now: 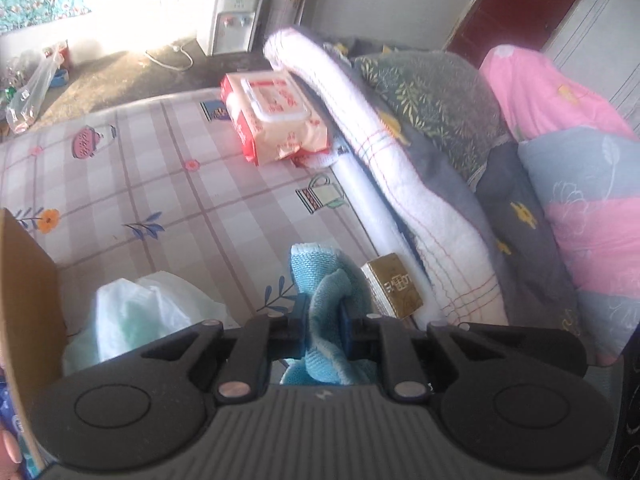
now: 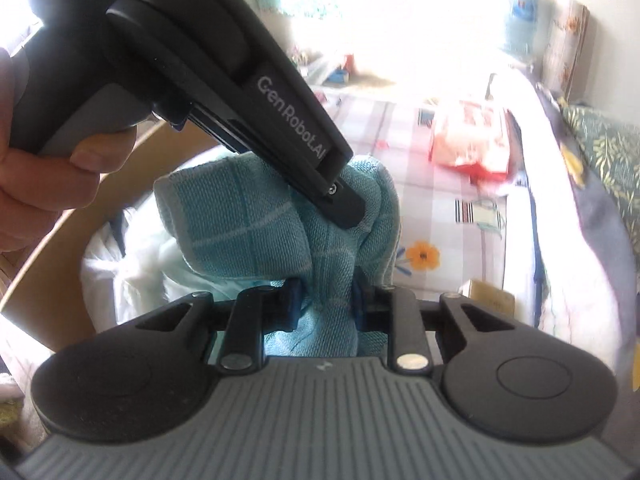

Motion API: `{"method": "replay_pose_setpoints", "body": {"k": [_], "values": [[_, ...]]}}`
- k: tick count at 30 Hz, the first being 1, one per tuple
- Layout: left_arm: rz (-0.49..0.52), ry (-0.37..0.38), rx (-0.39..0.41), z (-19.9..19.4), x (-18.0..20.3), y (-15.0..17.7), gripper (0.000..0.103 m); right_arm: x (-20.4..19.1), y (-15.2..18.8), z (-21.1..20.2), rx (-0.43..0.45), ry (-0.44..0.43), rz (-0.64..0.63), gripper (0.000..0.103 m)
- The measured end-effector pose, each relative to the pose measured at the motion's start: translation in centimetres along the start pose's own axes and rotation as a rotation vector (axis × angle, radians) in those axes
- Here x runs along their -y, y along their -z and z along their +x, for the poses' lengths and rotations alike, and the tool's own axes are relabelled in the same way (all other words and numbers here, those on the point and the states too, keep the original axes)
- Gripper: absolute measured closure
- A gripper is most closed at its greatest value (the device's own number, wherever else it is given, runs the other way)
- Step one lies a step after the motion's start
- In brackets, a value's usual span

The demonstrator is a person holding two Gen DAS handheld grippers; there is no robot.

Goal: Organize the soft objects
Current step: 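Carry the blue towel over the box and lower it inside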

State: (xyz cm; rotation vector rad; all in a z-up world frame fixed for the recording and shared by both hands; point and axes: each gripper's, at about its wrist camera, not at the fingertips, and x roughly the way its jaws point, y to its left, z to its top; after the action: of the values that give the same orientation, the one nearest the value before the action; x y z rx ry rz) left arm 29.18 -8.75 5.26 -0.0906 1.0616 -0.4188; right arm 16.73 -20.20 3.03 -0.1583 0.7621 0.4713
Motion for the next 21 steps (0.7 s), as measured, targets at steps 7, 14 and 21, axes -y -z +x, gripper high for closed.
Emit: {"method": "replay_pose_setpoints", "body": {"k": [7,14,21], "values": [[-0.023,-0.067,0.195,-11.4,-4.4,2.0,0.087,-7.3,-4.4,-4.0,0.156,-0.075,-0.037,0.081],[-0.085,-0.264,0.259,-18.8,-12.1,5.9,0.086,-15.7,-9.3,-0.9,0.183,-0.374,0.089,0.081],[-0.227,-0.43,0.146,-18.9,-22.8,9.3,0.086,-24.0,-11.0,9.1,-0.028,-0.694,0.356,0.081]]}}
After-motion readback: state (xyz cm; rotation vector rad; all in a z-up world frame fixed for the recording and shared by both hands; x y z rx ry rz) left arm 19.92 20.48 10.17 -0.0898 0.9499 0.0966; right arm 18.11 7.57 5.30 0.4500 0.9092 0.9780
